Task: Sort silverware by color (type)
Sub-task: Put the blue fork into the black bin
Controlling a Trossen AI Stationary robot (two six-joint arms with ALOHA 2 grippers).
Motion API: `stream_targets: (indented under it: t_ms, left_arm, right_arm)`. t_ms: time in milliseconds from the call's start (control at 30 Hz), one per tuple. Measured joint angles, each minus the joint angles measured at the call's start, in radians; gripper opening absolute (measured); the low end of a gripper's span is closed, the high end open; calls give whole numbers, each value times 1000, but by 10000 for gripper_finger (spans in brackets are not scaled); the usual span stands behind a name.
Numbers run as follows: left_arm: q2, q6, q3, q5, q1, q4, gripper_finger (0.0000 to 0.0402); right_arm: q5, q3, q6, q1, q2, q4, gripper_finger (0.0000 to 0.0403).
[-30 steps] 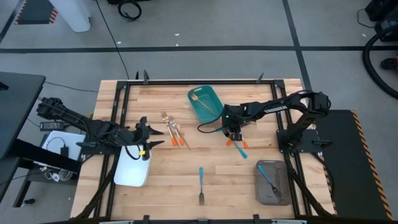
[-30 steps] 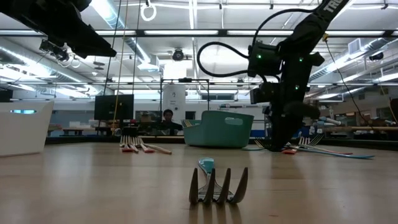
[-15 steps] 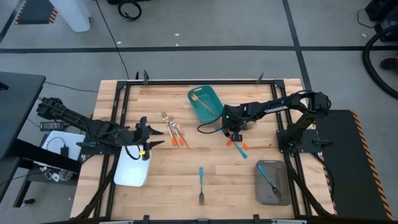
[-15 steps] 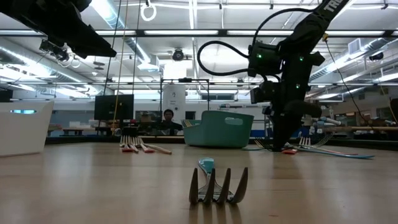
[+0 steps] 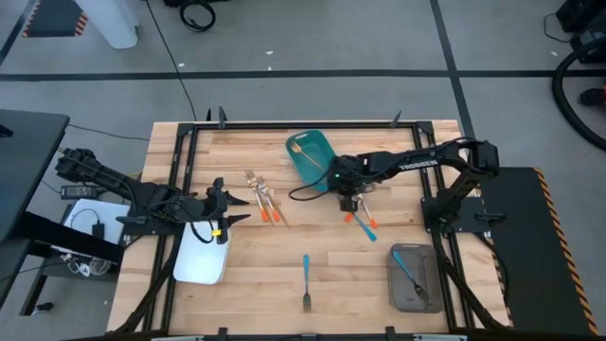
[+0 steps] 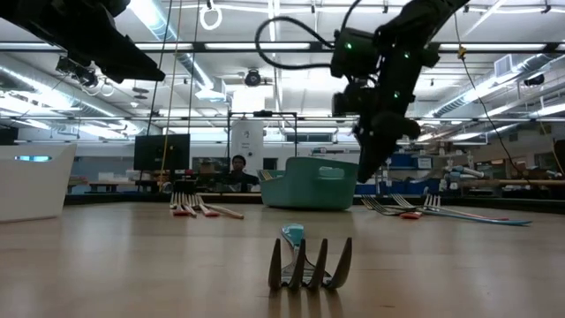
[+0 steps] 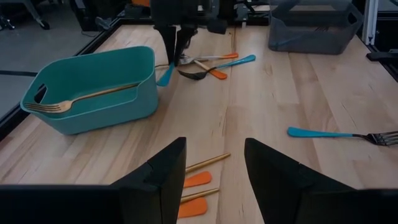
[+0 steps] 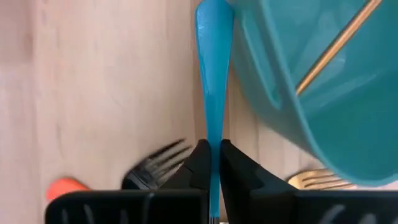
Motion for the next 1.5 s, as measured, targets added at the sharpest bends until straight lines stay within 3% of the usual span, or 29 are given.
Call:
stream_targets:
  t_ms: [633, 1500]
  left_arm:
    - [0, -3, 0, 0, 0, -5, 172]
    - [0, -9, 0, 0, 1, -4, 172]
  right_arm:
    - [13, 188, 125, 130, -1, -3, 24]
    - [21, 271, 255, 189, -3, -38, 24]
